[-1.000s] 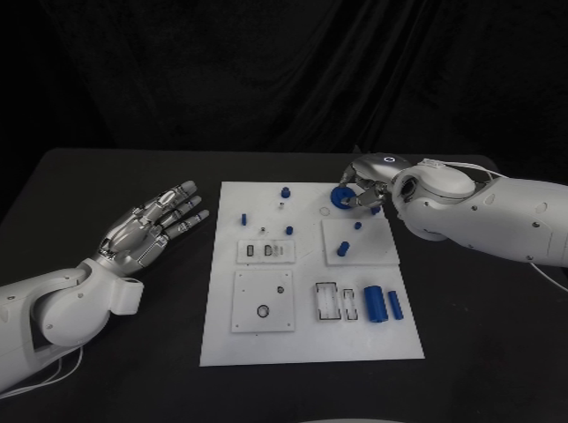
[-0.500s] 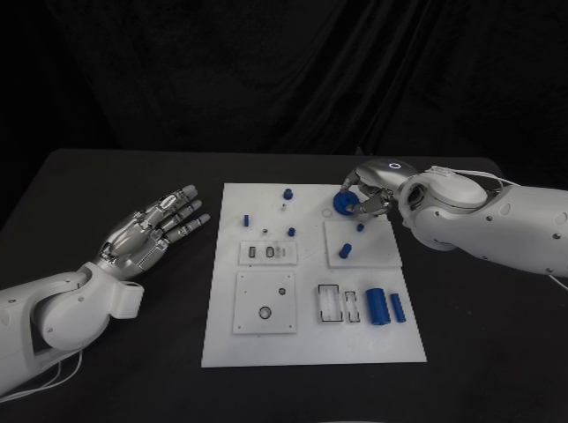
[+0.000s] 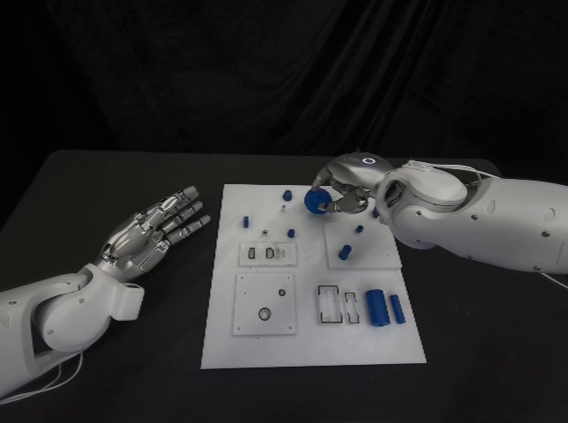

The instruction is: Assemble the parts on the task board

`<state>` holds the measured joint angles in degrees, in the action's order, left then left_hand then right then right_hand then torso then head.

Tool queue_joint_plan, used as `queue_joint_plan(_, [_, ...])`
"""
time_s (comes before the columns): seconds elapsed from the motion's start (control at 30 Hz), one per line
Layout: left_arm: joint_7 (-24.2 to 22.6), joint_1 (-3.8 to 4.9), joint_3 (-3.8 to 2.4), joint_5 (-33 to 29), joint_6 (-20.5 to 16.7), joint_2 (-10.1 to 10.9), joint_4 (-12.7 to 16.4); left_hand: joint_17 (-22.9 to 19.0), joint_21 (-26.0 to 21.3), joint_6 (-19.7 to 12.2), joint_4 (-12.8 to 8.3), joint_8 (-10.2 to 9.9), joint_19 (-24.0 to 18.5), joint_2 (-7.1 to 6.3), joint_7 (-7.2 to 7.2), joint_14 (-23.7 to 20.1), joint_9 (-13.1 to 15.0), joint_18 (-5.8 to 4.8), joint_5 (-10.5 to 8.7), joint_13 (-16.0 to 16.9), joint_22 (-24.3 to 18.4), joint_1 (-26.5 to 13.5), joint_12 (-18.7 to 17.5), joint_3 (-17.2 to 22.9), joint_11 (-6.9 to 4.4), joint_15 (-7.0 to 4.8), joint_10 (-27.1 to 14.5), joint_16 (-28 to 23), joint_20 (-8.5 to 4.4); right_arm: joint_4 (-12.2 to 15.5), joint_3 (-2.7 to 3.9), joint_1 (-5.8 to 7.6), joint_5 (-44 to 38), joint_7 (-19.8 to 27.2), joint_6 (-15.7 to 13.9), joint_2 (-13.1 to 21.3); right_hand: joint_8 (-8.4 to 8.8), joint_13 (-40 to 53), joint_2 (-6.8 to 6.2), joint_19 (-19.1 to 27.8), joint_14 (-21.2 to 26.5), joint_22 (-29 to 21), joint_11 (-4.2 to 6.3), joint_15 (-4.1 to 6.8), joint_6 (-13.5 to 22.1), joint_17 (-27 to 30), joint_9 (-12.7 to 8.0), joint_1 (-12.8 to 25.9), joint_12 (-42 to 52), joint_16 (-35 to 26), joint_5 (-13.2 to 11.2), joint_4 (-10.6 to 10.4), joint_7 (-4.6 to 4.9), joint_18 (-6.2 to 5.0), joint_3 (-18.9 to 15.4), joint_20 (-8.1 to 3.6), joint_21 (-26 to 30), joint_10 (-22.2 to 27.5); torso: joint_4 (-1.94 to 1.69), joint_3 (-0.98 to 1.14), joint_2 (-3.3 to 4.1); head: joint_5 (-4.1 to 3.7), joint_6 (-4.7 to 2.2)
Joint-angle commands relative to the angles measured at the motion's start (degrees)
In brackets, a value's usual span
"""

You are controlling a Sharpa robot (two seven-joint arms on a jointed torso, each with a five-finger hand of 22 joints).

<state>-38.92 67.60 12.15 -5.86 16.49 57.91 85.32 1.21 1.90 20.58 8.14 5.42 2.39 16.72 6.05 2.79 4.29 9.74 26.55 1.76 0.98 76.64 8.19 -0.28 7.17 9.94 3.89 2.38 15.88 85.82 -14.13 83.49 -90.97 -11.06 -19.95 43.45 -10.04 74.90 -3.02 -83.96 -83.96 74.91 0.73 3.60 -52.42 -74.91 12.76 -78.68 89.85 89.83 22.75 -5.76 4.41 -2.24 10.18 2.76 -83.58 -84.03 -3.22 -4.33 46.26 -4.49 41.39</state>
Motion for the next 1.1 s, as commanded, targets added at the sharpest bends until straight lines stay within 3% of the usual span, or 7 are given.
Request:
queue_joint_plan(0.03, [-0.8,-0.06,-0.05,-0.2,0.5,-0.2,0.2,0.0,-0.3,-0.1,-0.1,-0.1,0.1,-0.15,0.08,0.1,0.1,0.42,0.33,0.0,-0.1,-0.5,0.3,0.3,0.28,0.45,-0.2,0.1,0.51,-1.3,0.05,0.11,-0.7,1.7,-0.2,-2.1,-6.22,15.1,0.04,-2.4,-6.0,12.9,0.07,0.35,-0.2,-15.1,10.1,0.4,0.1,0.2,-0.2,-0.4,-0.33,0.61,0.1,-0.24,-0.3,-6.0,0.01,-0.02,-0.01,-0.13,0.03])
queue_joint_plan(0.27, [-0.8,-0.06,-0.05,-0.2,0.2,-0.1,0.4,0.0,-0.3,0.1,-0.2,0.0,0.1,-0.21,0.09,0.2,0.1,0.38,0.33,0.0,0.0,-0.6,0.4,0.5,0.28,0.6,-0.2,0.2,0.56,-5.0,0.1,-0.16,-0.7,3.1,0.5,-7.6,-6.49,15.1,0.11,-2.9,-6.0,13.2,0.06,0.36,-0.2,-15.1,10.5,0.5,0.1,0.2,-0.3,-0.4,-0.31,0.83,0.1,-0.26,-1.2,-6.0,-0.06,0.06,0.05,-0.36,0.03])
queue_joint_plan(0.53, [-1.0,-0.06,-0.05,-0.2,0.0,-0.2,0.5,0.0,-0.3,0.1,-0.3,0.0,0.2,-0.31,0.03,0.2,0.1,0.38,0.32,0.0,0.0,-0.6,0.3,0.6,0.25,0.58,-0.2,0.1,0.56,-9.2,0.18,-1.09,-0.7,3.6,2.3,-11.7,-6.44,15.1,0.12,-2.9,-6.0,13.2,0.0,0.33,0.2,-15.1,10.6,0.5,0.1,0.2,-0.8,-0.5,-0.21,0.81,0.2,-0.25,-1.1,-6.0,-0.04,0.11,0.19,-0.24,0.01])
queue_joint_plan(0.7, [-1.0,-0.06,-0.05,-0.2,0.1,-0.5,0.3,0.0,-0.3,0.1,-0.4,0.0,0.1,-0.33,0.0,0.2,0.1,0.38,0.32,0.0,0.0,-0.7,0.4,0.6,0.24,0.57,-0.2,0.1,0.56,-10.4,0.22,-1.5,-0.7,3.6,3.0,-12.8,-6.05,15.1,0.1,-2.8,-6.0,13.1,-0.09,0.25,1.1,-15.1,10.7,0.5,0.1,0.2,-1.3,-0.4,-0.12,0.77,0.4,-0.19,-0.9,-6.0,-0.35,-0.02,0.11,-0.63,0.1])
queue_joint_plan(0.9, [-1.0,-0.06,-0.05,-0.2,0.2,-0.5,0.2,0.0,-0.3,0.1,-0.4,0.0,0.1,-0.33,0.0,0.2,0.1,0.38,0.33,0.0,0.0,-0.7,0.4,0.6,0.24,0.57,-0.2,0.1,0.56,-10.9,0.24,-1.68,-0.7,3.2,3.9,-13.0,-5.01,15.1,-0.08,-2.8,-6.0,13.1,-0.27,0.09,2.6,-15.1,10.4,0.8,0.1,0.2,-1.8,-0.5,0.12,0.76,0.6,-0.07,-0.9,-6.0,0.0,0.05,0.03,-0.26,0.31])
queue_joint_plan(1.1, [-0.9,-0.07,-0.05,-0.2,0.3,-0.7,-0.1,0.0,-0.3,0.1,-0.4,0.0,0.1,-0.31,0.01,0.2,0.1,0.37,0.35,0.0,0.0,-0.7,0.3,0.6,0.23,0.57,-0.2,0.1,0.56,-11.1,0.25,-1.73,-0.7,2.9,4.0,-12.9,-3.99,15.1,-0.29,-2.7,-6.0,13.1,-0.43,-0.04,3.4,-15.1,10.0,0.9,0.1,0.2,-1.9,-0.7,0.29,0.72,0.9,0.05,-0.7,-6.0,-0.09,0.1,0.04,-0.4,0.39])
